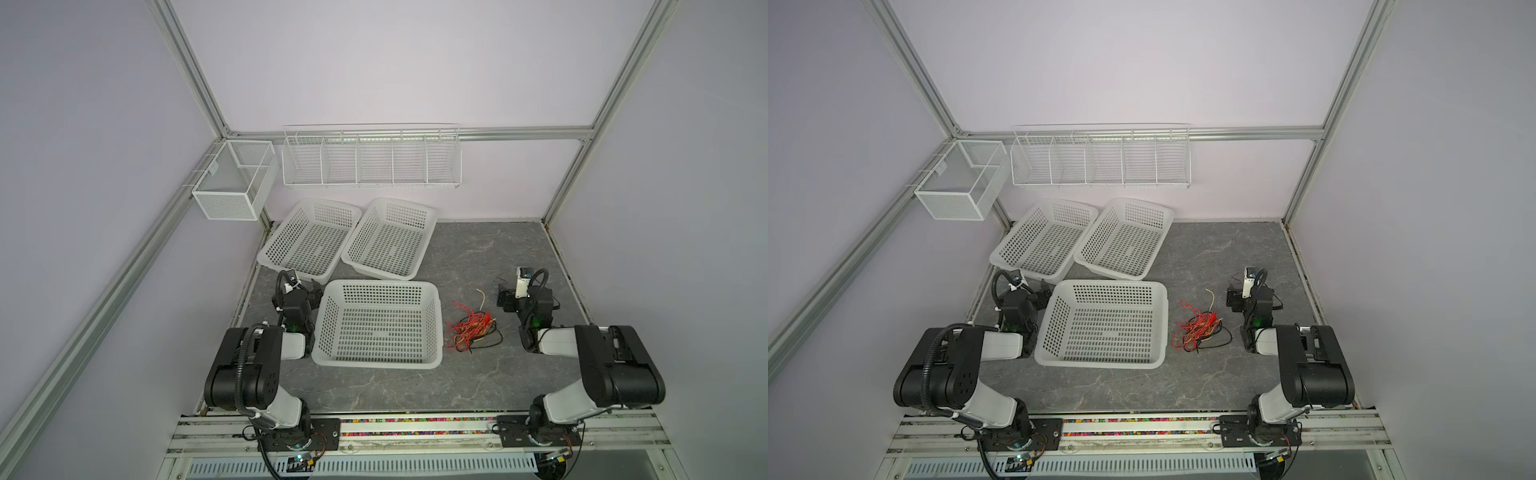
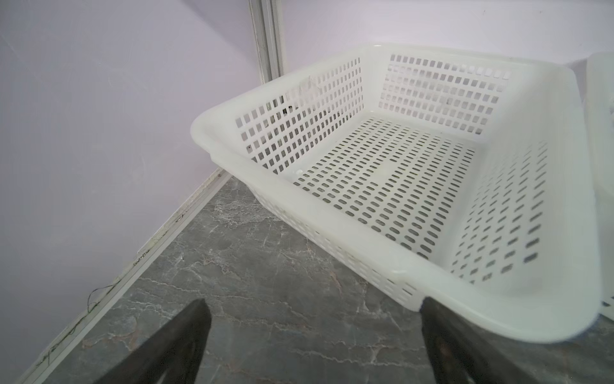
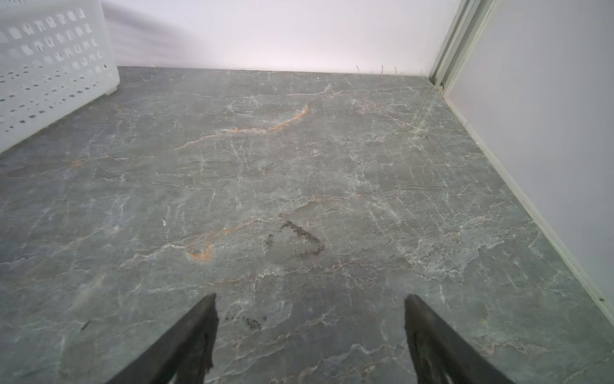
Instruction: Untangle the cables
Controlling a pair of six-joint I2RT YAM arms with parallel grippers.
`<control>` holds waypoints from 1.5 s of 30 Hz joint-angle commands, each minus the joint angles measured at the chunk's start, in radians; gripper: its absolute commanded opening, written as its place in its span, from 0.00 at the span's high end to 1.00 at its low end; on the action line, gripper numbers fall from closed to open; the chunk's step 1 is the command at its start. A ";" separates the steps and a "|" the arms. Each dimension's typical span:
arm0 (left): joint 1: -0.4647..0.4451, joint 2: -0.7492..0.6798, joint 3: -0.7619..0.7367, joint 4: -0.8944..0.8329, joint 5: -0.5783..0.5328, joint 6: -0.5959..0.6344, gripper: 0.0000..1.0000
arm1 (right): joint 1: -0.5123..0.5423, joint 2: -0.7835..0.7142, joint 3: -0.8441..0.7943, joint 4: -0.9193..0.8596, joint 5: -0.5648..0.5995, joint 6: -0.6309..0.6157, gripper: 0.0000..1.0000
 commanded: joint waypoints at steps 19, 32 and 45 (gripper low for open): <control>-0.003 -0.005 0.013 0.020 0.010 -0.003 0.01 | 0.004 -0.008 0.002 0.025 -0.014 -0.016 0.11; -0.003 -0.004 0.013 0.019 0.010 -0.004 0.01 | 0.003 -0.009 0.002 0.025 -0.014 -0.016 0.11; -0.011 -0.358 0.049 -0.372 -0.029 -0.001 0.01 | 0.008 -0.226 0.058 -0.281 0.081 0.051 0.11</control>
